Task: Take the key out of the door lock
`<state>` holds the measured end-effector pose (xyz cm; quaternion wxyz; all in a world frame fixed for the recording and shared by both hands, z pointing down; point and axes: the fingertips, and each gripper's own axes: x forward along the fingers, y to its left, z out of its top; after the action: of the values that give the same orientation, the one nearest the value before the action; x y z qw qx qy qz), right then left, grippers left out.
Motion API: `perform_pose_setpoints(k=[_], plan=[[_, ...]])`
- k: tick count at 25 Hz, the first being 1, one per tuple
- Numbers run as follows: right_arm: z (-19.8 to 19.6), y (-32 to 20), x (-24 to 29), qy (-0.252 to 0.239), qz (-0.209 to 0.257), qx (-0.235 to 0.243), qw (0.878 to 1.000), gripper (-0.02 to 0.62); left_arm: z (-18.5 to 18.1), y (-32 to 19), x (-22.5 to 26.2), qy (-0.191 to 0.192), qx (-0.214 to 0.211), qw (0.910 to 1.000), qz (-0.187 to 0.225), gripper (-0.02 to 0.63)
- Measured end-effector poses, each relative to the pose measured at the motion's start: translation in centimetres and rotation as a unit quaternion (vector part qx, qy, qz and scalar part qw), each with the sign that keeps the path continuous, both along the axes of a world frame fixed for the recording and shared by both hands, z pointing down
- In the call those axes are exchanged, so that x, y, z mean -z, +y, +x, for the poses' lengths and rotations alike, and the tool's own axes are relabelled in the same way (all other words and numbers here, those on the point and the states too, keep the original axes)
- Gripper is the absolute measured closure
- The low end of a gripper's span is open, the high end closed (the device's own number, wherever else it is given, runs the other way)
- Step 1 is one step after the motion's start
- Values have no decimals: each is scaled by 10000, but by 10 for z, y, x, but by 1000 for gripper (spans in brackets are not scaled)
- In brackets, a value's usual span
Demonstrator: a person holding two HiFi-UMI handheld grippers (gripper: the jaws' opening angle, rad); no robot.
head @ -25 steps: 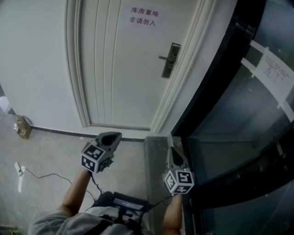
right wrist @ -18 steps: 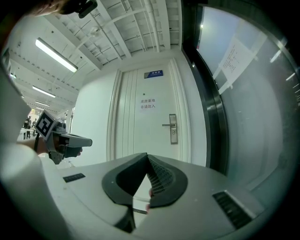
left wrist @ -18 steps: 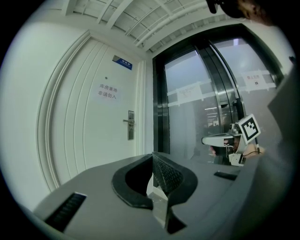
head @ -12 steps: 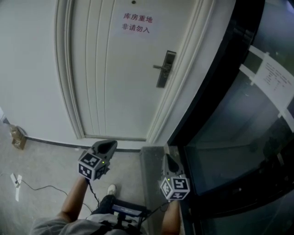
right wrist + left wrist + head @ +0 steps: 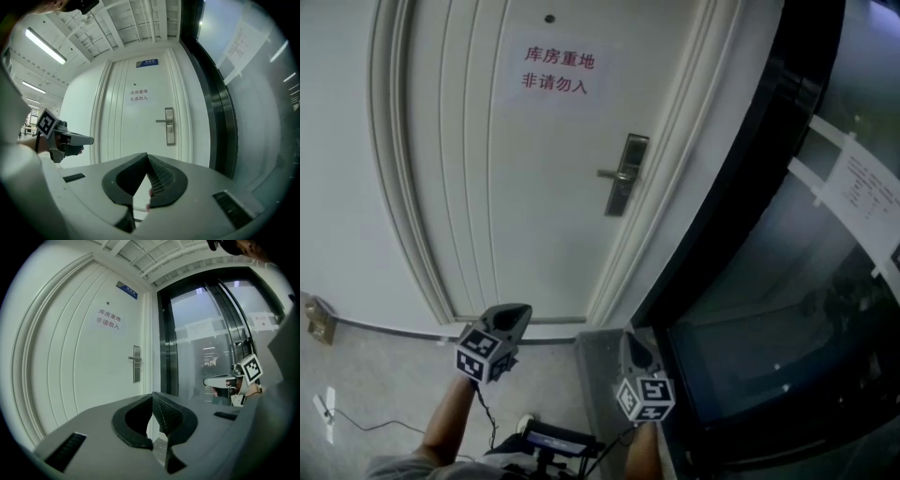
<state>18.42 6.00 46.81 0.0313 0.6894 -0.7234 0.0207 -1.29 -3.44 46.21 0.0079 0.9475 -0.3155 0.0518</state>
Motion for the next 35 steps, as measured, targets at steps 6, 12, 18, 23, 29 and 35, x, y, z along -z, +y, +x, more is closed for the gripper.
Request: perform_pose_setpoints(k=[6,12,18,23,29,35], plan=[[5,-54,5,25,-36,-69,10000,583,6,-57,6,51,-39,10000,-34,598],[11,-98,6,40,-79,-219,9997,583,12,-106,5,53,-160,9998,-68,598],[16,-131,10,91,-39,-395,9992,583,20,-147,6,76,-303,9995,-65,598],[19,-154,15,189,-25,-433,9989,583,27,-172,6,130,-377,9992,-72,598],[30,-179,20,170,40,-478,9987,583,34,-195,5,78,-388,9992,-90,598],[44,-213,18,187,31,-420,9989,583,41,-227,4,87,-264,9996,-83,599]])
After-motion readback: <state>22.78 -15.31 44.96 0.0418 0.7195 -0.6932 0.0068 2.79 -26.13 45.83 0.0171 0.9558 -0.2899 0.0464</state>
